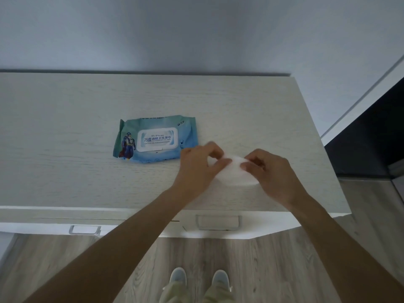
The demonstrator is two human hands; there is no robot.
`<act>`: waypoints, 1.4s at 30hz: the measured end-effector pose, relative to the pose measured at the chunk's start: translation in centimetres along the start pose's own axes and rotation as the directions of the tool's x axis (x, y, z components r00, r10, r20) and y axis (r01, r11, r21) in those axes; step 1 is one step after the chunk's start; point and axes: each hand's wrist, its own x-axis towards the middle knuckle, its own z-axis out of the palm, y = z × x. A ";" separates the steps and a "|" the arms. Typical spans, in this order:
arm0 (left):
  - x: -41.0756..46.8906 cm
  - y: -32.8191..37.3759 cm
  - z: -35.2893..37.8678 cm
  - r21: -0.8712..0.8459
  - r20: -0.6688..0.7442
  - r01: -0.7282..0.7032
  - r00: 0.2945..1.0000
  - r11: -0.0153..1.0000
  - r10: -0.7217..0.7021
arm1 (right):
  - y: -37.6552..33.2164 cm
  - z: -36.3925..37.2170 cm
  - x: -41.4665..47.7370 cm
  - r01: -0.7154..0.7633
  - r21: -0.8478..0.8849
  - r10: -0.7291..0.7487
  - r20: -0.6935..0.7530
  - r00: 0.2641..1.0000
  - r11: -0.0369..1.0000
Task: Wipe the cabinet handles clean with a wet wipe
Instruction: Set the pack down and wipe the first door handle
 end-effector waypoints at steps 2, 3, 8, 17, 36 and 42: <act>0.7 0.2 -0.4 -0.060 -0.123 0.004 0.992 0.998 -0.012 | -0.5 -0.2 0.3 -0.085 0.073 0.088 -0.040 0.995 0.994; 0.9 0.3 -0.5 0.002 -0.167 -0.005 0.986 1.000 0.005 | -0.5 -0.1 0.5 -0.132 0.033 0.133 -0.049 0.990 0.991; -1.0 0.4 0.3 0.311 0.074 -0.241 0.970 0.919 0.230 | -0.2 1.2 0.0 -0.231 -0.370 0.198 -0.125 0.972 0.900; -1.8 -1.7 0.4 0.490 0.316 -0.318 0.933 0.812 0.175 | 1.7 0.7 -0.2 0.129 -0.343 -0.075 0.166 0.983 0.931; -1.9 -0.2 2.0 0.415 0.113 -0.250 0.968 0.875 0.223 | 1.6 1.6 0.1 0.004 -0.223 -0.051 -0.206 0.977 0.975; -1.5 -1.5 1.7 0.483 0.206 -0.346 0.938 0.804 0.280 | 2.8 0.9 -1.1 0.256 -0.398 -0.316 -0.093 0.944 0.881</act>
